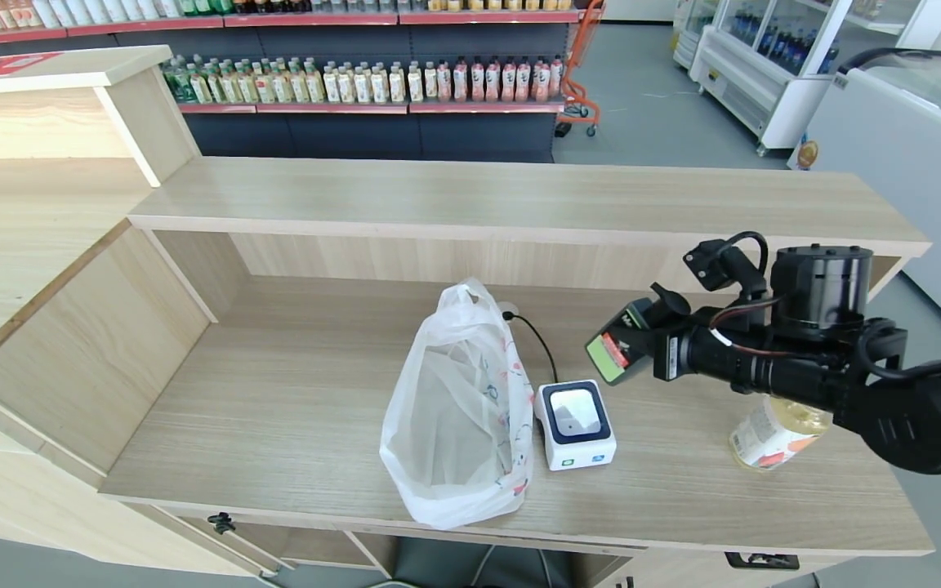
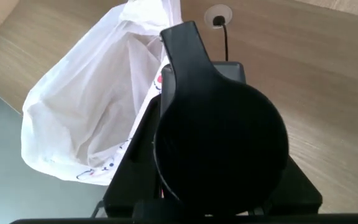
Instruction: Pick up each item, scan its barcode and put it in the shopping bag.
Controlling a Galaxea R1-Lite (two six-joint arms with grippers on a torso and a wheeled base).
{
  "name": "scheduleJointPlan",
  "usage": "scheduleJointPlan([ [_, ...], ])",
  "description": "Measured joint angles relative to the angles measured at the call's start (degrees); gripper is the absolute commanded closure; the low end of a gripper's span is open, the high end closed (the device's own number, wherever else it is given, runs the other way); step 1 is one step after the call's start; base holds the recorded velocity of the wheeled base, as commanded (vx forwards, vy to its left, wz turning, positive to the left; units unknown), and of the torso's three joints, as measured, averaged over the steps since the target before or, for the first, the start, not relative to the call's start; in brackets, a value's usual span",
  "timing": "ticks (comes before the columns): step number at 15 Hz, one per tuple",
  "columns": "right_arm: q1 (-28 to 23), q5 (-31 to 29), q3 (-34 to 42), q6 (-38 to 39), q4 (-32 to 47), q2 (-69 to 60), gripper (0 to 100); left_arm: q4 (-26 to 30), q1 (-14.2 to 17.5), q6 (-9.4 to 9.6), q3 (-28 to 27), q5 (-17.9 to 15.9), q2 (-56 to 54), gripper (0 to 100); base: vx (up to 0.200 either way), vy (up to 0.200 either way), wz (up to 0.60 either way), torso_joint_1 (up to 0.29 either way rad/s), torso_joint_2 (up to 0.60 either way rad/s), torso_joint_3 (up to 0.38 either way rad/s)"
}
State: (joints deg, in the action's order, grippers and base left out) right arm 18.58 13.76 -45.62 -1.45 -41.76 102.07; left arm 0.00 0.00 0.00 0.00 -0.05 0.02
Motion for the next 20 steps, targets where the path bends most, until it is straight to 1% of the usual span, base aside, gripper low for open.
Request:
scheduleJointPlan([
  [3,0.0,-1.4,3.3,-1.1,-0.1,-3.5,100,0.0,0.0,0.00,0.0,0.0,0.0,0,0.000,0.000,0.00,0.000,0.00,0.000],
  [6,0.0,-1.3,4.2,-1.1,-0.2,-4.7,100,0.0,0.0,0.00,0.0,0.0,0.0,0,0.000,0.000,0.00,0.000,0.00,0.000],
  [10,0.5,-1.0,2.8,0.2,-0.2,-2.8,100,0.0,0.0,0.13,0.0,0.0,0.0,0,0.000,0.200,0.00,-0.005,0.00,0.005],
  [12,1.8,-1.2,0.6,2.5,-0.2,-0.7,100,0.0,0.0,0.27,0.0,0.0,0.0,0,0.000,0.200,0.00,0.022,0.02,-0.007],
  [15,5.3,-1.1,-2.7,3.9,-0.3,2.5,100,-0.1,0.0,0.46,0.0,0.0,0.0,0,0.000,0.000,0.00,0.000,0.00,0.000],
  [18,8.3,-2.2,-2.1,2.5,-0.4,5.6,100,0.0,0.0,0.29,0.0,0.0,0.0,0,0.000,0.000,0.00,0.000,0.00,0.000],
  [20,9.3,-3.6,-0.9,-2.0,-1.9,8.1,100,0.0,0.0,0.27,0.0,-0.1,0.0,0,0.000,0.000,0.00,0.000,0.00,0.000],
])
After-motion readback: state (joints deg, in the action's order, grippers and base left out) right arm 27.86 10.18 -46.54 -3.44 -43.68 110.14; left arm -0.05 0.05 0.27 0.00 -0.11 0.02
